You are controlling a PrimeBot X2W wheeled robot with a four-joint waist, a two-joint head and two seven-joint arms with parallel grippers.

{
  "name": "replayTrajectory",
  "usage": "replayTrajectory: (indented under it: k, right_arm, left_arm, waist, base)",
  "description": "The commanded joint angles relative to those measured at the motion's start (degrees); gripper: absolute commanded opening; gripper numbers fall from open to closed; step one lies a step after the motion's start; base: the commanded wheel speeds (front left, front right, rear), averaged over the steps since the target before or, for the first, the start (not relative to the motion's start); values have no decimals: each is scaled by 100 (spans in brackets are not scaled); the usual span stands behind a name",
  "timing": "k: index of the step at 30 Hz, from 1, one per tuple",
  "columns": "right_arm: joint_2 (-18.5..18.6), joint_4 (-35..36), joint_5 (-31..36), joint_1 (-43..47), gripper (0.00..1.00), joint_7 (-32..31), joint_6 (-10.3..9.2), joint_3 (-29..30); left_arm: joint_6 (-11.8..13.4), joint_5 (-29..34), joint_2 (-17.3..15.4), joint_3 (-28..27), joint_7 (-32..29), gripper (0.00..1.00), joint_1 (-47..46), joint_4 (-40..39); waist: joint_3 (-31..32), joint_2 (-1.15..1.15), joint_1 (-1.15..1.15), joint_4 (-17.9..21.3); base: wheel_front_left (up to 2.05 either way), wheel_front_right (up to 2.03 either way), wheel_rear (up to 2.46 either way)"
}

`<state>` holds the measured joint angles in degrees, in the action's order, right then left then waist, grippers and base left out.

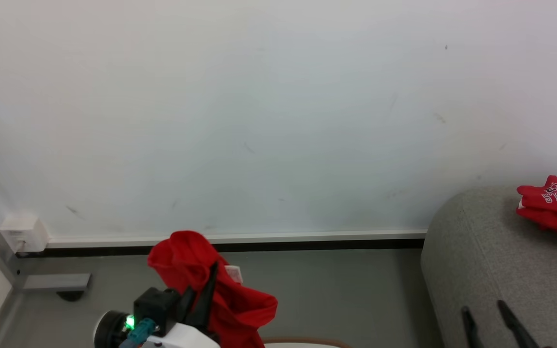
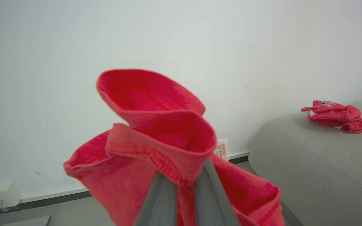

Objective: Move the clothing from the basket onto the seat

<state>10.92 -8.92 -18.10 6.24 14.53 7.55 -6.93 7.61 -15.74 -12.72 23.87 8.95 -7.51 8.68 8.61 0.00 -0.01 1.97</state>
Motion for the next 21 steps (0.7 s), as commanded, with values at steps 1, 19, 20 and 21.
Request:
replayTrajectory:
  k: [1,19,20,21]
  right_arm:
    - [26,37,-63,-43,100,12,-13,-58]
    - [393,-359,-589,-2077,100,-219,-13,-3568]
    - [351,-456,-620,-2154,100,-195,-14,-3607]
    - [310,-552,-628,-2226,100,-167,-13,-3640]
  left_arm:
    - [-11,-44,-38,-6,-25,0,2,-80]
    - [-260,-26,494,669,-489,0,-758,-1043]
    - [-290,-32,534,722,-502,0,-790,-1030]
    - [-307,-24,568,794,-525,0,-824,-1018]
  waist:
    - [-27,0,1,-13]
    - [-159,0,1,-50]
    - [-160,0,1,-54]
    - [-160,0,1,-56]
  base:
    - [0,0,0]
    - [0,0,0]
    - [0,0,0]
    - [0,0,0]
